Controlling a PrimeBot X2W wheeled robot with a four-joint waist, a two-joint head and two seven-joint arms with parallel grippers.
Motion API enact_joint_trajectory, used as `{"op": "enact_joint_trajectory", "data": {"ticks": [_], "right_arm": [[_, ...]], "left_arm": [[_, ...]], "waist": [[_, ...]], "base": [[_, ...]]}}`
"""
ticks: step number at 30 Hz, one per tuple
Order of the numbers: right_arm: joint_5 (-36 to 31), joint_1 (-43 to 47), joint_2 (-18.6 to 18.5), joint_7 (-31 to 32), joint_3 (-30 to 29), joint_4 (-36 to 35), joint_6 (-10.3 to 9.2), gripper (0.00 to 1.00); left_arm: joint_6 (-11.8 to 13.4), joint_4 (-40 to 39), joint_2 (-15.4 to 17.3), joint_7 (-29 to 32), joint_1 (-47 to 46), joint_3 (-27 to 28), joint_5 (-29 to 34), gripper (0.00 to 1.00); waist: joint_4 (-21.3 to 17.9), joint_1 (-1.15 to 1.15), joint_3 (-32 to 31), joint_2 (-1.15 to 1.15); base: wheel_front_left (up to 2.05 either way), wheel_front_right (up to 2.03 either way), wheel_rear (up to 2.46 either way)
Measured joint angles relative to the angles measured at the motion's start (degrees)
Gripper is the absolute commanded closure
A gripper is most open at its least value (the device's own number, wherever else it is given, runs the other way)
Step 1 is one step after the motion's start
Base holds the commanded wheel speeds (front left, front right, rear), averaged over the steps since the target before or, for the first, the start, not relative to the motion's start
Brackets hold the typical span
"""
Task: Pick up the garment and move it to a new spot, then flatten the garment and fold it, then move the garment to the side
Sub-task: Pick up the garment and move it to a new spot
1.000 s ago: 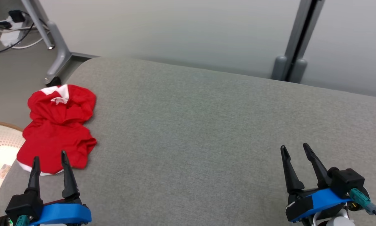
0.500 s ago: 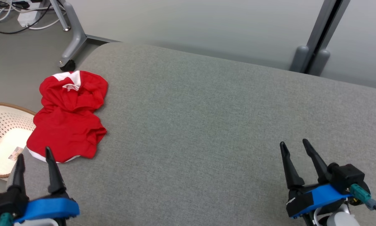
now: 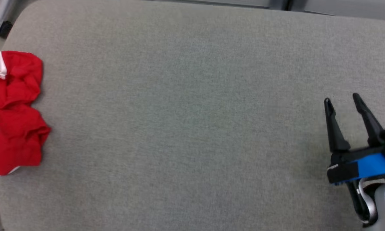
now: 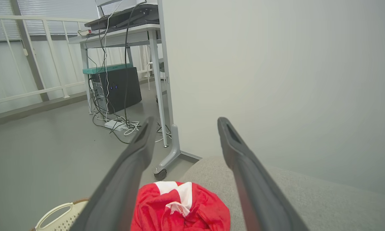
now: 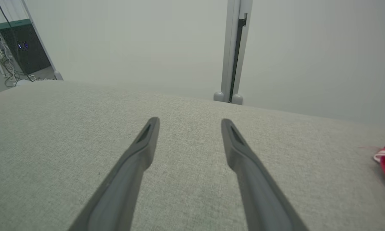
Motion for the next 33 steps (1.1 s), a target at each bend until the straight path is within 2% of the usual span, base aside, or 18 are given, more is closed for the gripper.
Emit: {"op": "enact_joint_trajectory", "data": {"ticks": [4,10,15,22,30,31,32,33], "right_arm": [[-0.19,-0.86,-1.48,1.21,-1.34,-3.56,0.01,0.00],[-0.29,-0.63,-2.83,2.60,-2.99,-7.72,0.01,0.00],[-0.09,-0.44,-3.41,3.12,-3.61,-9.58,0.01,0.00],[-0.09,-0.16,-3.47,3.14,-3.93,-10.11,0.01,0.00],[-0.01,-0.29,-3.44,3.08,-3.46,-9.62,0.01,0.00],[0.02,-0.32,-3.42,3.07,-3.37,-9.57,0.01,0.00],[0.01,-0.35,-3.35,3.07,-3.27,-9.48,0.01,0.00],[0.02,-0.43,-3.27,3.07,-3.22,-9.40,0.01,0.00]], "left_arm": [[-0.62,4.92,3.71,1.75,-5.70,0.60,-0.81,0.00],[-1.03,15.79,6.67,5.98,-12.69,0.59,-1.92,0.00],[-0.93,25.70,7.84,10.42,-15.49,0.23,-2.64,0.00],[-1.04,37.53,7.56,18.23,-16.81,-0.14,-4.32,0.00],[-2.25,44.48,8.36,23.86,-19.65,-0.13,-6.10,0.00],[-2.61,44.97,8.54,24.10,-19.92,-0.13,-6.24,0.06],[-2.80,45.36,8.68,24.03,-19.94,-0.12,-6.56,1.00],[-3.13,45.74,8.81,23.95,-20.00,-0.16,-6.59,1.00]], "waist": [[-1.96,0.00,4.42,0.00],[-3.48,0.00,8.98,0.00],[-4.17,0.00,10.98,0.00],[-4.43,-0.01,11.81,0.00],[-4.96,-0.02,11.33,0.00],[-5.06,-0.02,11.24,0.00],[-5.18,-0.02,11.15,0.00],[-5.29,-0.02,11.05,0.00]], "base": [[0.00,0.00,0.00],[0.00,0.00,0.00],[0.00,0.00,0.00],[0.00,0.00,0.00],[0.00,0.00,0.00],[0.00,0.00,0.00],[0.00,0.00,0.00],[0.00,0.00,0.00]]}}
